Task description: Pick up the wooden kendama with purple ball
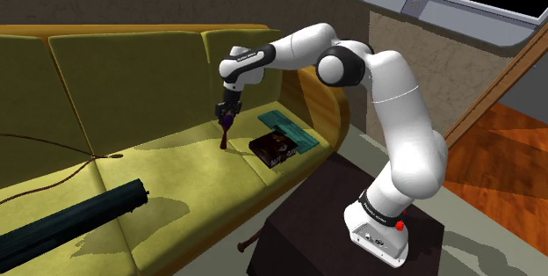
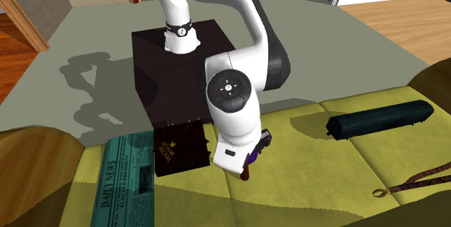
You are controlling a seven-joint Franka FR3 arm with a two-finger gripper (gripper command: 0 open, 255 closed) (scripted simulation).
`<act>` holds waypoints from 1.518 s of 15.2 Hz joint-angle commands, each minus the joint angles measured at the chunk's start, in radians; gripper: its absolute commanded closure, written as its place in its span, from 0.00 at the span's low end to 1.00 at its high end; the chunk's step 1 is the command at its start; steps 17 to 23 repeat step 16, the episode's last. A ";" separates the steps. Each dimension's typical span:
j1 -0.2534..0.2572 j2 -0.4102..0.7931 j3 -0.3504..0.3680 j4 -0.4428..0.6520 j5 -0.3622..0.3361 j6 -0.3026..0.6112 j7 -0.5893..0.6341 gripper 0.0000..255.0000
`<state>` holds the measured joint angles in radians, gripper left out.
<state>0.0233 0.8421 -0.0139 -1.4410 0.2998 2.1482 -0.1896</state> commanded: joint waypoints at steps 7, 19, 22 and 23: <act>0.001 -0.067 -0.005 -0.009 -0.007 -0.056 0.015 1.00; 0.002 -0.123 -0.009 -0.004 -0.015 -0.116 0.031 1.00; 0.002 -0.123 -0.009 -0.004 -0.015 -0.116 0.031 1.00; 0.002 -0.123 -0.009 -0.004 -0.015 -0.116 0.031 1.00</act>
